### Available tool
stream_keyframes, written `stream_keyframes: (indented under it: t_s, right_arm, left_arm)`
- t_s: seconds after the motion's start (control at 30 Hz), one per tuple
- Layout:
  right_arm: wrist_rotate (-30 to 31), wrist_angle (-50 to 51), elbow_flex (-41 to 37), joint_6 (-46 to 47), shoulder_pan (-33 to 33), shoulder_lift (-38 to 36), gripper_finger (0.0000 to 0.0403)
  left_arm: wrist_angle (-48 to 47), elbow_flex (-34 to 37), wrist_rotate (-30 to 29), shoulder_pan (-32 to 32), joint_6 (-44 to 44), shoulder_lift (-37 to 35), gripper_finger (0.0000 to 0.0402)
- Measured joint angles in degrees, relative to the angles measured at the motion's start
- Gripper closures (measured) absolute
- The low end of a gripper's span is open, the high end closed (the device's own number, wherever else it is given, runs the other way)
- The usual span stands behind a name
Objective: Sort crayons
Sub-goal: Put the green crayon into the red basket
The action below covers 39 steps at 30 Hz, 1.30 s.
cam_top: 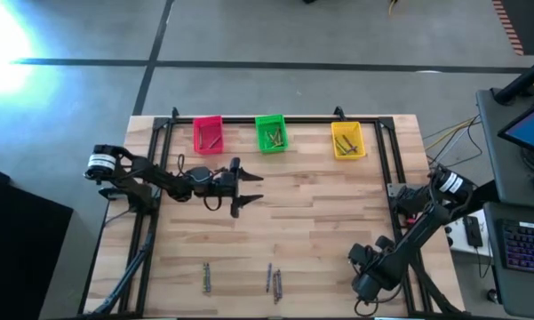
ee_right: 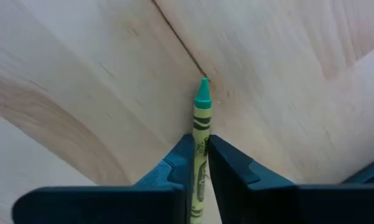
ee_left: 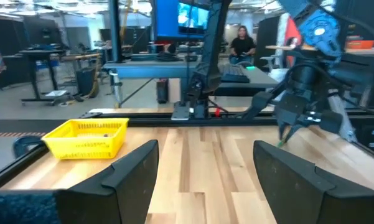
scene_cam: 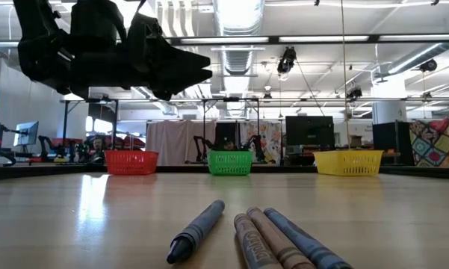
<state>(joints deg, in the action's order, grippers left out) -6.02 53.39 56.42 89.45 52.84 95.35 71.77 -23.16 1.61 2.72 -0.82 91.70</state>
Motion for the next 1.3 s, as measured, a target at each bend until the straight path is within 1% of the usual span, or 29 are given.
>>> stream_keyframes:
  t_s: [0.13,0.27,0.4,0.47,0.57,0.67,0.7,0.83,0.93,0.97,1.1,1.17,1.23,1.27,1.3]
  right_arm:
    - [0.09,-0.17,-0.29,0.56,-0.02,-0.10,0.0369]
    - [0.89,-0.57,-1.17,0.11,0.00,-0.27,0.0354]
    - [1.05,-3.56,-2.63,-0.63,-0.17,-0.37,0.0349]
    - [0.97,-5.10,-3.04,-2.36,-0.42,-0.36,0.0352]
    - [0.54,-5.22,-2.94,-4.68,-1.47,-0.36,0.0363]
    - [0.36,-3.99,-2.02,-6.01,-3.03,-1.16,0.0381]
    - [1.39,-3.79,-1.62,-6.59,-3.69,-1.51,0.0387]
    - [13.12,-4.18,0.72,-9.17,-6.09,-5.00,0.0392]
    - [23.20,-4.80,1.72,-13.02,-7.29,-8.16,0.0393]
    - [27.65,-5.15,1.74,-14.39,-8.01,-9.19,0.0393]
    - [49.43,-9.93,1.44,-20.46,-10.35,-13.11,0.0393]
    - [58.01,-14.37,1.13,-26.36,-11.67,-14.00,0.0393]
    - [65.17,-20.21,1.06,-34.11,-13.35,-14.28,0.0393]
    - [67.49,-23.67,1.06,-38.25,-14.21,-14.32,0.0394]
    - [68.54,-27.30,1.06,-42.64,-15.10,-14.30,0.0394]
  left_arm:
    - [-0.62,0.00,-1.45,0.00,-0.02,0.00,0.0157]
    - [-0.92,0.00,-1.65,0.00,-0.72,0.00,0.0157]
    - [-3.52,0.02,-3.72,0.00,-4.94,-0.02,0.0157]
    - [-6.14,0.02,-4.03,0.00,-5.88,-0.02,0.0157]
    - [-8.94,-0.49,-4.15,0.00,-3.88,-0.02,0.0157]
    - [-8.78,-1.60,-4.13,0.00,-0.99,-0.02,0.0157]
    - [-8.75,-1.86,-4.13,0.00,-0.53,-0.02,0.0157]
    - [-9.45,-2.72,-3.05,-0.17,-0.15,-0.02,0.0157]
    - [-9.95,-3.28,0.06,-0.22,-0.09,-0.02,0.0157]
    - [-9.87,-3.72,1.19,-0.24,0.18,-0.02,0.0157]
    - [-9.79,-6.30,6.20,-0.60,2.88,0.90,0.0157]
    - [-9.88,-7.89,8.15,-1.07,3.78,2.12,0.0157]
    - [-9.76,-9.67,8.60,-1.84,4.34,3.74,0.0157]
    - [-9.78,-10.44,8.62,-2.26,4.38,4.44,0.0157]
    - [-9.84,-11.26,8.64,-2.66,4.39,5.22,0.0157]
